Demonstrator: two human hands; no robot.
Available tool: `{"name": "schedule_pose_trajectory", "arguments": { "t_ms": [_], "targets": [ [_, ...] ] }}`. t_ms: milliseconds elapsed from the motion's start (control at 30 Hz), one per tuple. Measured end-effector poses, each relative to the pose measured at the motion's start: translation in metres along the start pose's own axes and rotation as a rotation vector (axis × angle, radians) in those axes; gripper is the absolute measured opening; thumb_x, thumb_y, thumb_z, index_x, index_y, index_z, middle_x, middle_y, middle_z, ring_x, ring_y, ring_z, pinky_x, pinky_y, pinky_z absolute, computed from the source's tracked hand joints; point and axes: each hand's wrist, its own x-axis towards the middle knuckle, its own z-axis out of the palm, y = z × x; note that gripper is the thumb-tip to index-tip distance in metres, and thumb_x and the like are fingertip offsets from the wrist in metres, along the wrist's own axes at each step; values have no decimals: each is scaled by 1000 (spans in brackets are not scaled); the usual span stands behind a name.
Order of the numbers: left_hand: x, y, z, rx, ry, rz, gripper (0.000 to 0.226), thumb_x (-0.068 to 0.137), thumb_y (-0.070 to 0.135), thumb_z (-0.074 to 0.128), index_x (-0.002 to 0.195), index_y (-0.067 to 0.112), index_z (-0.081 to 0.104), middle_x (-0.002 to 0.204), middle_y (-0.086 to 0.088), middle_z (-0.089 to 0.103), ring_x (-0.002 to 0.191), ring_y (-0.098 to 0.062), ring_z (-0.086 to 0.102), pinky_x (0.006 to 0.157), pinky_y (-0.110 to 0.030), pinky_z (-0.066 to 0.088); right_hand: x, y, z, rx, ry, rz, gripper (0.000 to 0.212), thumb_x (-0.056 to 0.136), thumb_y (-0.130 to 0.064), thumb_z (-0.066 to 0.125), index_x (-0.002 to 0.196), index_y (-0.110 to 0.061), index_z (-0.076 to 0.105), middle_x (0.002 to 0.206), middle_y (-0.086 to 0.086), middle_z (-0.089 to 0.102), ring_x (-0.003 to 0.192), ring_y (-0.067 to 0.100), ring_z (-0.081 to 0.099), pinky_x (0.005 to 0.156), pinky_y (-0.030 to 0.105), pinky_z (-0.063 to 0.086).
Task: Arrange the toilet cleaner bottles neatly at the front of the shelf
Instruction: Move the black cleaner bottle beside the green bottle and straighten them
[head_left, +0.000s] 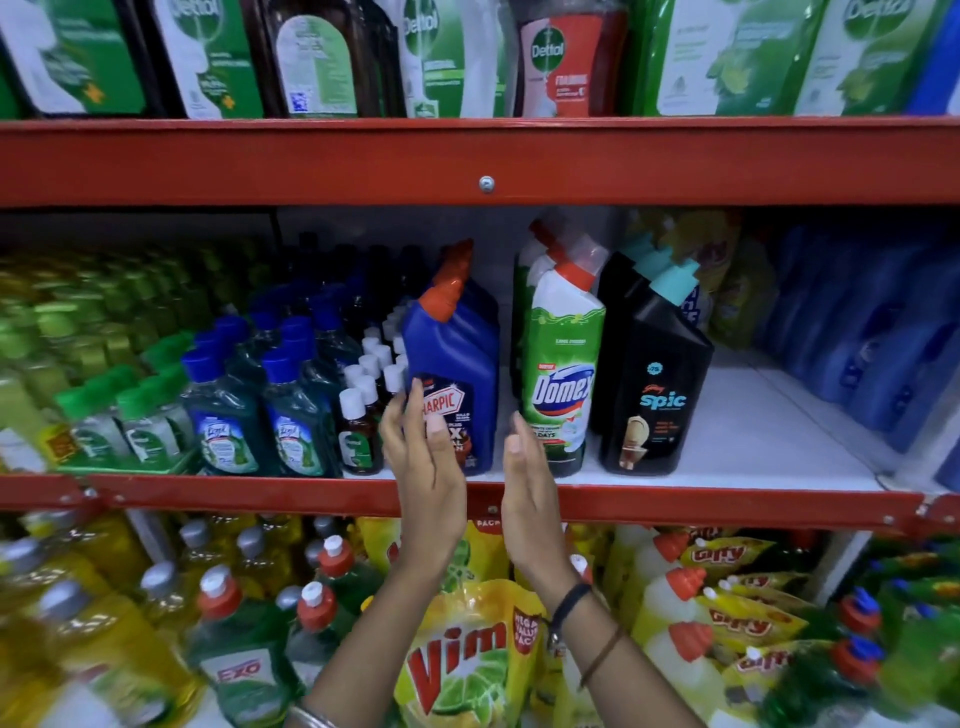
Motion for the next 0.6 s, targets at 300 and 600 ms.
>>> {"name": "schedule_pose_trajectory", "arguments": {
  "t_ms": [300,600],
  "targets": [
    [18,1,-16,84,-189,-83,55,90,53,10,144,42,6,156,3,20,142,-18,23,116,-44,22,27,0,19,77,57,66,85,77,-78,23,143,-26,35,151,-7,39,138,4,35,118,40,28],
    [17,5,-16,93,-212,-99,55,90,49,11,145,39,6,155,1,23,141,-17,24,104,-26,17,27,-1,17,22,77,23,76,81,-67,23,142,-23,36,143,-9,42,135,7,37,117,40,30]
  ]
}}
